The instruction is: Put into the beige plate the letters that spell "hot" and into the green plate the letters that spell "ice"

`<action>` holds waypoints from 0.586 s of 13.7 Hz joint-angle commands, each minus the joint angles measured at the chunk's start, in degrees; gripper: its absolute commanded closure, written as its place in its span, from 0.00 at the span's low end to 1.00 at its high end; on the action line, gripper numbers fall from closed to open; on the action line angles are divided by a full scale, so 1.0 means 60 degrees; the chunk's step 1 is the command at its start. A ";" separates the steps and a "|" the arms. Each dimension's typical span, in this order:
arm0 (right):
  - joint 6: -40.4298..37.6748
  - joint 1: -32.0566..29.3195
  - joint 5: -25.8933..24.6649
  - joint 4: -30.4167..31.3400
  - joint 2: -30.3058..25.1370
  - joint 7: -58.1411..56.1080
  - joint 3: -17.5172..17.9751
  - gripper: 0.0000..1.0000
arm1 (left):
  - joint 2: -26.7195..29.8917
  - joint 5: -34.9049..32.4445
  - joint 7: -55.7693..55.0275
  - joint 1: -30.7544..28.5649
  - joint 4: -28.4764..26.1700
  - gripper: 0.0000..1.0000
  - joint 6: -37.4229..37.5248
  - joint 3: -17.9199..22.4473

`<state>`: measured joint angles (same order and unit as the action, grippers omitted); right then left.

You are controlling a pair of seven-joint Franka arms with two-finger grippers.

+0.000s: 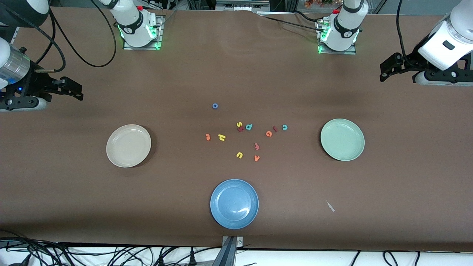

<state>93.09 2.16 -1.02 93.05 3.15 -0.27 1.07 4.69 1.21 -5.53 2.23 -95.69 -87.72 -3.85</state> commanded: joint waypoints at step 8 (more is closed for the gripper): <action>-0.0002 -0.0141 0.0184 0.0122 -0.0129 -0.0028 0.0115 0.00 | -0.1115 -0.0055 0.0058 0.0273 0.0289 0.00 0.0645 -0.0820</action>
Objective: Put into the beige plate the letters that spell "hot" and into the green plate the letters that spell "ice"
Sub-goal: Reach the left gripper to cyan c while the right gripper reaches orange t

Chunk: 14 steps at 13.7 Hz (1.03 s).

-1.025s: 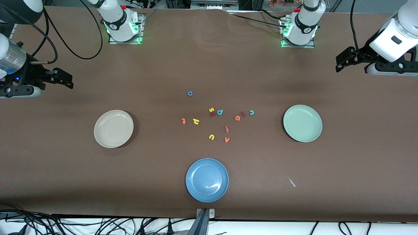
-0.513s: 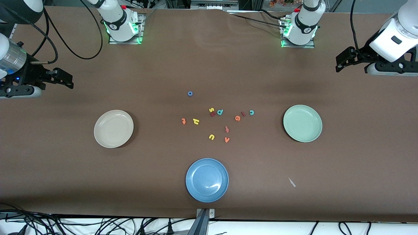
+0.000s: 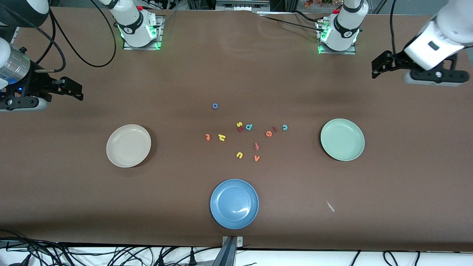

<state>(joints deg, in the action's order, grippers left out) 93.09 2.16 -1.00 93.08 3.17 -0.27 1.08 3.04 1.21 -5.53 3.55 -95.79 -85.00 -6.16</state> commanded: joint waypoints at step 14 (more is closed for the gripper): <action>0.2322 0.1659 0.0197 0.1287 0.0744 0.3395 0.0201 0.00 | -0.3921 0.0237 -0.0060 0.1503 -0.1388 0.00 -0.4066 -0.1083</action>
<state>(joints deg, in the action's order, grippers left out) 102.81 9.93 -0.49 98.29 6.68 14.95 2.42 -22.48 1.37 -5.96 12.92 -99.18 -105.48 -12.20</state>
